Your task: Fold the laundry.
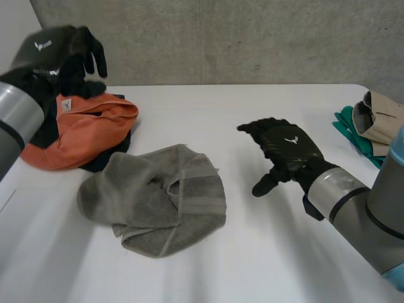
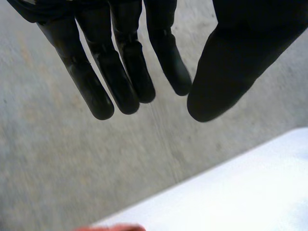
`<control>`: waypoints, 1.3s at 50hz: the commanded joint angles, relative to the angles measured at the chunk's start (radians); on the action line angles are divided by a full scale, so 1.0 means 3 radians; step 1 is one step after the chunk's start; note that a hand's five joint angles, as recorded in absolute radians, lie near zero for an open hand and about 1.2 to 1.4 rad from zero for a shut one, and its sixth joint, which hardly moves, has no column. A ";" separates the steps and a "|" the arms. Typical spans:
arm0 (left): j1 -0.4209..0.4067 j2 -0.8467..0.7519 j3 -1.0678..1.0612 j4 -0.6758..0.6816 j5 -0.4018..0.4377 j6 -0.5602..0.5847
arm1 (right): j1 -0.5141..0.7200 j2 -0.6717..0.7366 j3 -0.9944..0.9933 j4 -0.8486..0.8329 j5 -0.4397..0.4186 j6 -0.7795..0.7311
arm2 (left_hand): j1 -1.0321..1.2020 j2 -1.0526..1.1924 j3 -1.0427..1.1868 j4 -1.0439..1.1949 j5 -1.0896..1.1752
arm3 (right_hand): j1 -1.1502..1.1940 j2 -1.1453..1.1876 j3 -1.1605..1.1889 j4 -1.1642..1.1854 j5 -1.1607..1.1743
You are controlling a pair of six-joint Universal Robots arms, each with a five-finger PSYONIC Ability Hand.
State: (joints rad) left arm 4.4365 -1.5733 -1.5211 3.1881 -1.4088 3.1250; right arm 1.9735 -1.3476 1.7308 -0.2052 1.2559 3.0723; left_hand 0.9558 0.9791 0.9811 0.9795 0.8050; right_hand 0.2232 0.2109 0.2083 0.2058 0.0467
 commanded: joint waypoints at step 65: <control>0.0521 0.0418 -0.0079 -0.1294 0.0457 0.0326 | -0.0892 -0.0314 -0.1648 0.2166 -0.0197 -0.1681 | 0.1468 0.1391 0.1384 0.1389 0.1389 | 0.3910 0.3951 0.3960 0.3968 0.3917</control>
State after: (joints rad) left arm 4.6112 -1.4223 -1.6123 2.9570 -1.2809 3.2148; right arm 1.7692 -1.4060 1.2206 0.2910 1.2543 2.5921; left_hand 1.1787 1.1967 1.1891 1.1980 0.9637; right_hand 1.1097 1.1785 1.1873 1.1961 0.9958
